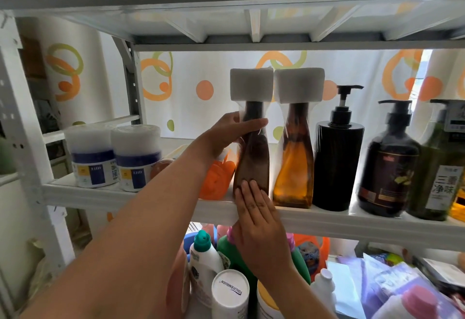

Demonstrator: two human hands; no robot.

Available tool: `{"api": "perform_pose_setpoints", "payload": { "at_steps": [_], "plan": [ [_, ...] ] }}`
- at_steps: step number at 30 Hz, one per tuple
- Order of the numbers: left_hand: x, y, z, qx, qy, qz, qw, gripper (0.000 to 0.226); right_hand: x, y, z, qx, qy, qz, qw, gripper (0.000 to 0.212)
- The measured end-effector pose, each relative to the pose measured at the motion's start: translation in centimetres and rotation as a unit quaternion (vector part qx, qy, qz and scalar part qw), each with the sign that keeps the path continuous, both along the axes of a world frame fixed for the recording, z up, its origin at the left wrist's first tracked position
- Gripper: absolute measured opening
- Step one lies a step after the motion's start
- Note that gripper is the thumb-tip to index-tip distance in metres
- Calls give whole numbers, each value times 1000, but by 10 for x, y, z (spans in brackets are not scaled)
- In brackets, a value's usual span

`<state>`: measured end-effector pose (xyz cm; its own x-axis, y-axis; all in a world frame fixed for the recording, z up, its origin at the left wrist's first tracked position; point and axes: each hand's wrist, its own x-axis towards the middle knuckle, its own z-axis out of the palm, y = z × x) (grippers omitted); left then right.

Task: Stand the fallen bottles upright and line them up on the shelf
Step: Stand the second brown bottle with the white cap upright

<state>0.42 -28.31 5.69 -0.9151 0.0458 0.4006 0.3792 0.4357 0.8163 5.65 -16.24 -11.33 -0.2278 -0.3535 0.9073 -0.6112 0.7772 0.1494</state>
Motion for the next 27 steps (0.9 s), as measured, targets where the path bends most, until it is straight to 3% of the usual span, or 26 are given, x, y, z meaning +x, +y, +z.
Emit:
{"api": "perform_pose_setpoints", "payload": {
  "at_steps": [6,11,16,21,25,27],
  "plan": [
    [4,-5,0,34,-32,-38,998,40,0,0,1,7,2,0,1000,42],
    [3,-5,-1,21,-22,-25,999,28,-1,-1,0,-6,6,1,1000,43],
    [3,-3,-2,11,-4,-12,1000,44,-2,0,0,-17,11,28,999,46],
    [3,-2,-1,1,-1,-14,1000,39,-4,2,-2,-14,26,41,999,45],
    [3,-1,-1,-1,5,-7,1000,70,-4,3,-1,-25,28,54,998,45],
    [3,-1,-1,-6,7,-3,1000,70,-3,3,-1,-32,26,63,997,45]
  ]
}}
